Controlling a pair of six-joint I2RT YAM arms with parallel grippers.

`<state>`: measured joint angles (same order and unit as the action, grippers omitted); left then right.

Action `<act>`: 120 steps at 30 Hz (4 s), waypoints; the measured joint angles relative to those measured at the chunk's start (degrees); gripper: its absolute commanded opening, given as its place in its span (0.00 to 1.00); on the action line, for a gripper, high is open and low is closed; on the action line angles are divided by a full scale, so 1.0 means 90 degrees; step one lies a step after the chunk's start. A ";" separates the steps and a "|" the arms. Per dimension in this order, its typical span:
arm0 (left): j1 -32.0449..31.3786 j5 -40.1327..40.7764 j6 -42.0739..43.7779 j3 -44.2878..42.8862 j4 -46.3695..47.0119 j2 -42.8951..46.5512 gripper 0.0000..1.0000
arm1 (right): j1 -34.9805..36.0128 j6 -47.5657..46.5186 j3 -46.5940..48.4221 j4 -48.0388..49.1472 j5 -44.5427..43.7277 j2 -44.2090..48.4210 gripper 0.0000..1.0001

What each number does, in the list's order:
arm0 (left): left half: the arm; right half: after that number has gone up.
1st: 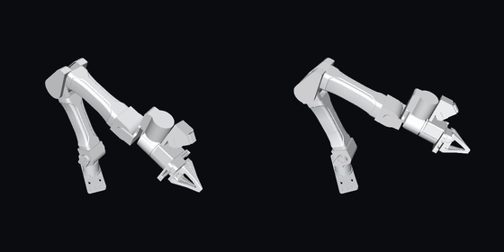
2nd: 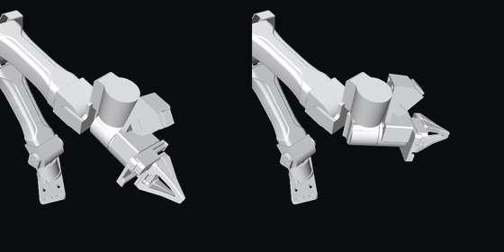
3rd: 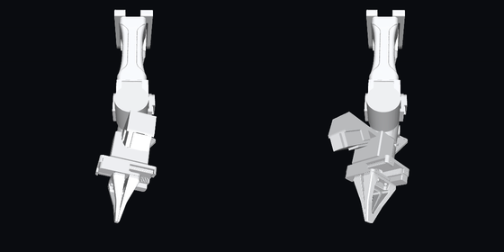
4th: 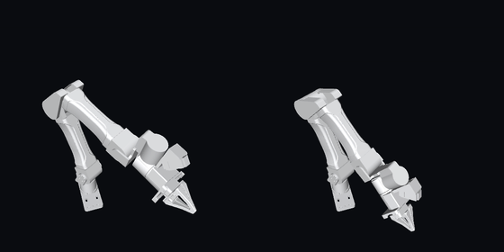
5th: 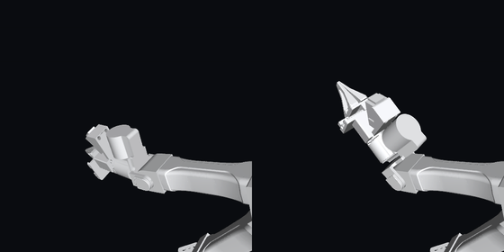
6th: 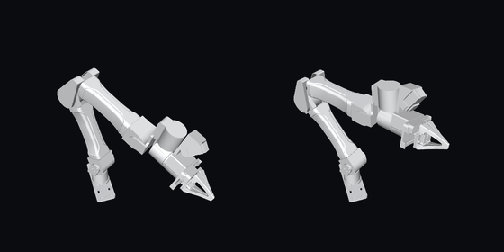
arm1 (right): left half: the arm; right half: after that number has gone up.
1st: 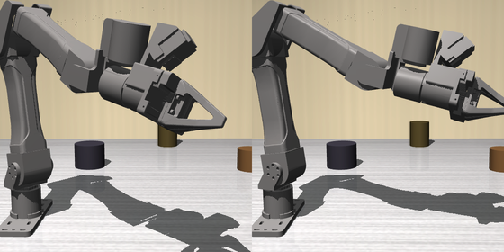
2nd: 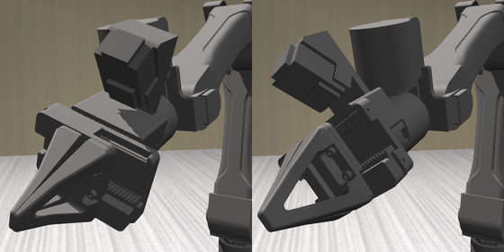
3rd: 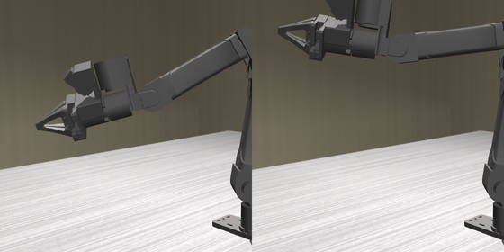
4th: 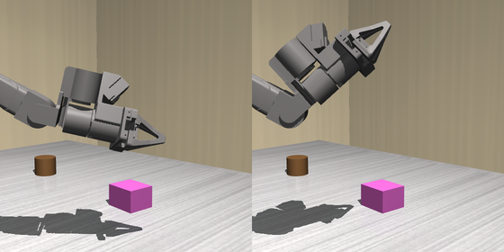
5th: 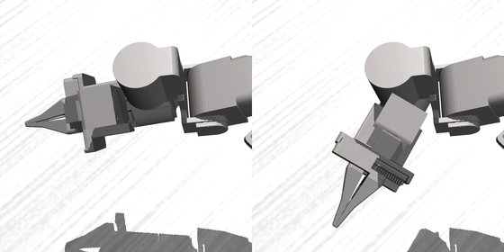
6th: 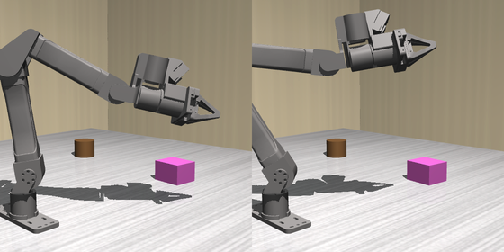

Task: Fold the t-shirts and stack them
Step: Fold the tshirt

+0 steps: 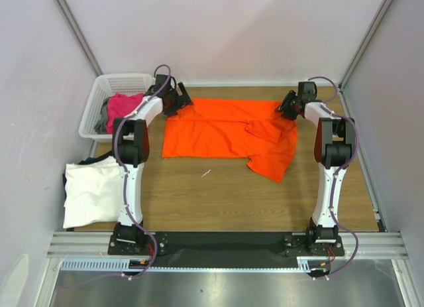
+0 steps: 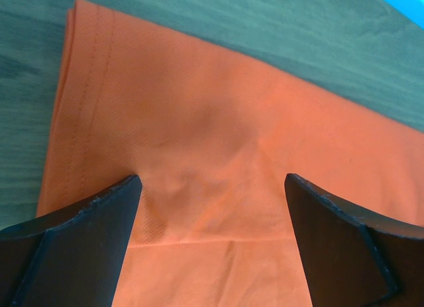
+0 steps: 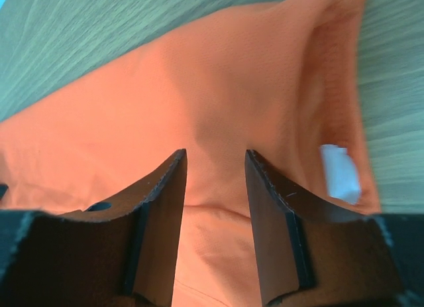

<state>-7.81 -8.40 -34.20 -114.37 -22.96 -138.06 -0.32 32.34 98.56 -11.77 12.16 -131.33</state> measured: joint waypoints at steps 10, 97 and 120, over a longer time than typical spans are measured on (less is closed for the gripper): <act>-0.0005 -0.0036 0.0342 0.1508 0.0039 0.2127 1.00 | -0.0194 -0.0408 0.0578 -0.0959 0.0447 0.0937 0.71; 0.0270 0.1088 -0.1134 0.7764 0.2560 0.5170 0.00 | -0.0146 0.0903 -0.7118 -0.0221 0.0296 0.6074 0.58; 0.0270 0.1309 -0.0920 0.7553 0.2062 0.5158 0.00 | -0.0017 0.0993 -0.6606 0.0053 0.0420 0.5438 0.00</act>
<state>-5.39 3.38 -42.48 -46.39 -4.40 -91.64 -0.47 41.28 39.11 -11.29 15.94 -82.39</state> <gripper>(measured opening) 0.015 0.011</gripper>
